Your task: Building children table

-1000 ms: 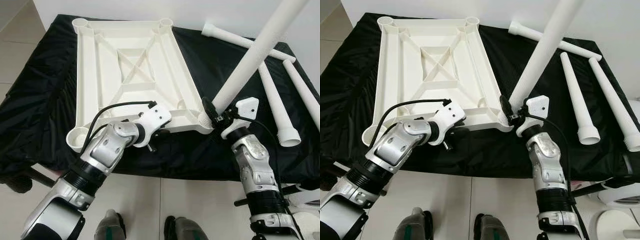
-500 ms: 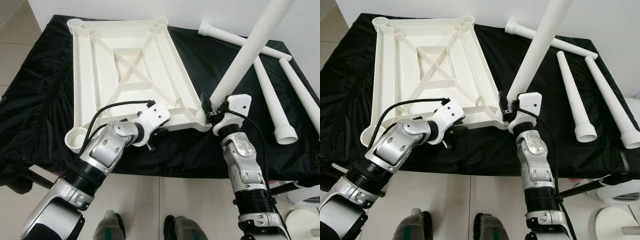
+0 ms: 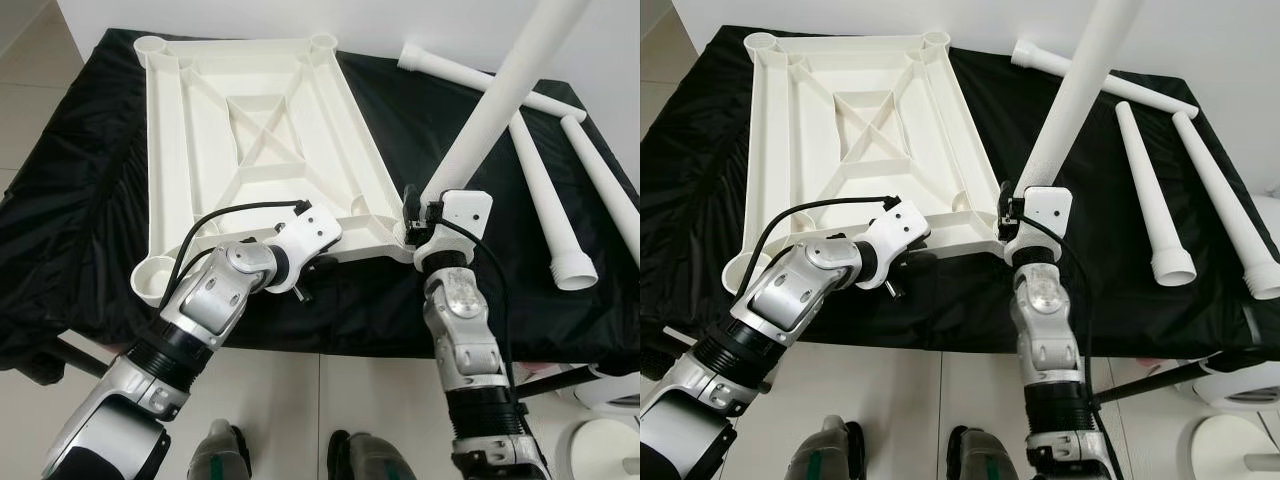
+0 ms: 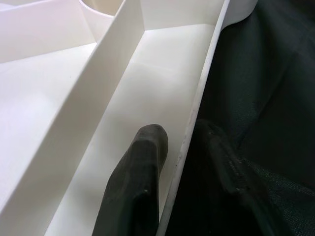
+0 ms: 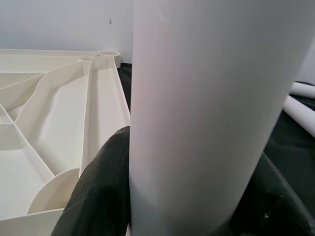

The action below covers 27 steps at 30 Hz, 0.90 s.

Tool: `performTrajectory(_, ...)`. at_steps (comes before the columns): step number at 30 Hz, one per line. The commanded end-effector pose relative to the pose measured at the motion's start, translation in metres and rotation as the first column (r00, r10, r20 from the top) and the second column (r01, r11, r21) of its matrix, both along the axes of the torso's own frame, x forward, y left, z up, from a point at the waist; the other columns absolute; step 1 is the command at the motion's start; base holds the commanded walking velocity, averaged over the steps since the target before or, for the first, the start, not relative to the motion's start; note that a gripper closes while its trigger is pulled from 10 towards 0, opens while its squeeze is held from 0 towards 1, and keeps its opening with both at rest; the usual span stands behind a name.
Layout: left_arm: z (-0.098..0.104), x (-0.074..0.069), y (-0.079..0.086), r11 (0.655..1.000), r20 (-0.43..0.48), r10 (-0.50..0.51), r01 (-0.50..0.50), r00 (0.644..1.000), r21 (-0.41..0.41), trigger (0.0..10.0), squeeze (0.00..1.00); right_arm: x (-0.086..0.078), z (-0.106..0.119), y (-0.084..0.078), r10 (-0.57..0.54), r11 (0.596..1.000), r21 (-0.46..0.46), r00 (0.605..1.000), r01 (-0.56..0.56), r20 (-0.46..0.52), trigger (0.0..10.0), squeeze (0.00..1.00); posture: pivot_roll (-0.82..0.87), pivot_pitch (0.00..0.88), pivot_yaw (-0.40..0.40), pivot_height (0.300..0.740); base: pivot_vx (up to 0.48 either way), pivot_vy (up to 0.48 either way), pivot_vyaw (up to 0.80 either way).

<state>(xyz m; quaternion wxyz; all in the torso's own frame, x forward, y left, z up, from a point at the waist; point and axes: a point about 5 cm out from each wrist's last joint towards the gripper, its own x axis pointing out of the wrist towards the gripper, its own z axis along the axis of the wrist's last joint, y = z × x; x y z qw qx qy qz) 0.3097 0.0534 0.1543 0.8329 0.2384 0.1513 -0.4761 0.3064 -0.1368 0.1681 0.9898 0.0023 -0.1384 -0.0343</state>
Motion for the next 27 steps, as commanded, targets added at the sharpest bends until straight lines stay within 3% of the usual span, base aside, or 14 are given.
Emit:
performTrajectory(1, 0.007, -0.001, -0.004, 1.000, 0.035, -0.016, 0.016, 0.999, 0.002, 10.0, 0.00, -0.002, -0.010, 0.001, -0.022, 1.000, -0.024, 0.999, 0.021, -0.046, 10.0, 0.00, 0.03, 0.122, -0.052, 0.740, 0.000, 0.000, 0.00)
performTrajectory(13, 0.007, -0.002, -0.004, 1.000, 0.034, -0.020, 0.020, 0.999, 0.004, 10.0, 0.00, -0.002, -0.013, -0.002, -0.123, 0.992, 0.004, 0.989, 0.124, -0.077, 10.0, 0.00, 0.03, 0.116, -0.049, 0.740, 0.000, 0.000, 0.00)
performTrajectory(27, 0.007, -0.003, -0.006, 1.000, 0.037, -0.029, 0.029, 0.999, 0.004, 10.0, 0.00, 0.009, -0.020, -0.025, -0.211, 0.971, 0.075, 0.961, 0.227, -0.176, 10.0, 0.00, 0.03, 0.105, -0.046, 0.740, 0.000, 0.000, 0.00)
